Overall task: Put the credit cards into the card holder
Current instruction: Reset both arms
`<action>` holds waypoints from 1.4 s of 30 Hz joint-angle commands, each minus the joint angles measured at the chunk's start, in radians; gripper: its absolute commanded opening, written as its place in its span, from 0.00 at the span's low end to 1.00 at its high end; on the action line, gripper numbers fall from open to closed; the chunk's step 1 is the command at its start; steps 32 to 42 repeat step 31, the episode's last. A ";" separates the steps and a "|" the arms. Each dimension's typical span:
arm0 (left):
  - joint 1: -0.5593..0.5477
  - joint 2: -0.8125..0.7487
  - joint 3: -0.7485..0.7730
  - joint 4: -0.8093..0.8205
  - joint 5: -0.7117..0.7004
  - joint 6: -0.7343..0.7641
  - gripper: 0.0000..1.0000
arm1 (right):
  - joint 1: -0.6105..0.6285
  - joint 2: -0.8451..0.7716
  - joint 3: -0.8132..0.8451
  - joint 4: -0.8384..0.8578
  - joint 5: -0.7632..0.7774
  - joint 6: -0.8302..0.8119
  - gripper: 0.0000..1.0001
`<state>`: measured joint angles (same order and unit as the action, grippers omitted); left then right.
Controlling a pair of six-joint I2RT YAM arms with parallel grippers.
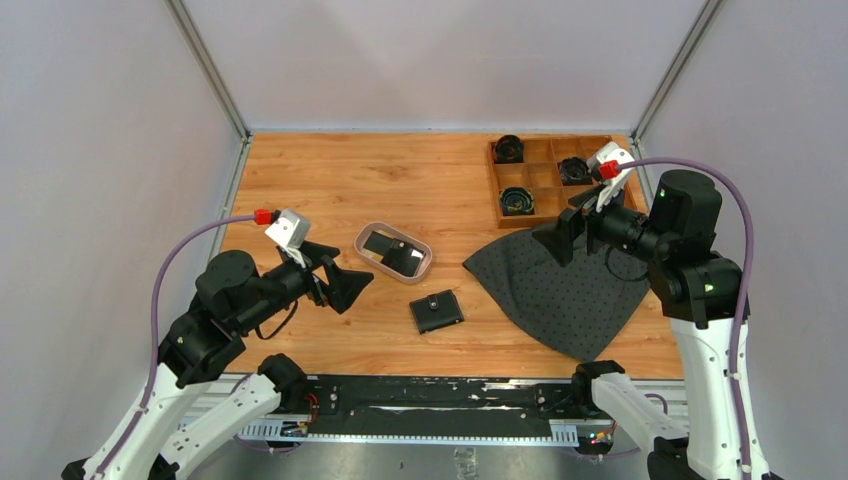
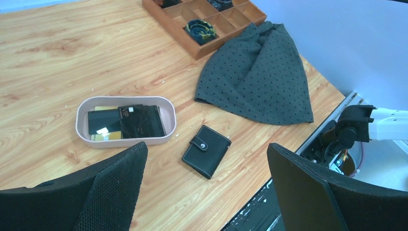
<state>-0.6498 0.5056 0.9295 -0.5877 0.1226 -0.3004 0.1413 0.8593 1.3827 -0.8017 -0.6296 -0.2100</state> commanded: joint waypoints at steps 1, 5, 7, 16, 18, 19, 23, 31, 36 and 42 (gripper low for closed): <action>0.006 -0.006 0.006 -0.029 -0.010 0.018 1.00 | -0.020 -0.013 0.018 -0.016 0.006 0.022 1.00; 0.005 -0.007 0.005 -0.031 -0.011 0.020 1.00 | -0.022 -0.015 0.010 -0.013 0.003 0.020 1.00; 0.005 -0.008 0.001 -0.031 -0.011 0.020 1.00 | -0.022 -0.017 0.007 -0.012 0.005 0.021 1.00; 0.005 -0.013 -0.007 -0.023 -0.014 0.015 1.00 | -0.023 -0.023 -0.002 -0.007 0.008 0.021 1.00; 0.006 -0.013 -0.008 -0.023 -0.016 0.014 1.00 | -0.024 -0.027 -0.004 -0.007 0.010 0.021 1.00; 0.005 -0.016 -0.008 -0.023 -0.016 0.012 1.00 | -0.025 -0.028 -0.006 -0.007 0.010 0.021 1.00; 0.005 -0.017 -0.014 -0.019 -0.024 0.015 1.00 | -0.024 -0.035 -0.015 -0.003 0.018 0.021 1.00; 0.005 -0.014 -0.025 -0.002 -0.023 0.013 1.00 | -0.033 -0.042 -0.028 0.004 0.010 0.021 1.00; 0.005 -0.014 -0.025 -0.002 -0.023 0.013 1.00 | -0.033 -0.042 -0.028 0.004 0.010 0.021 1.00; 0.005 -0.014 -0.025 -0.002 -0.023 0.013 1.00 | -0.033 -0.042 -0.028 0.004 0.010 0.021 1.00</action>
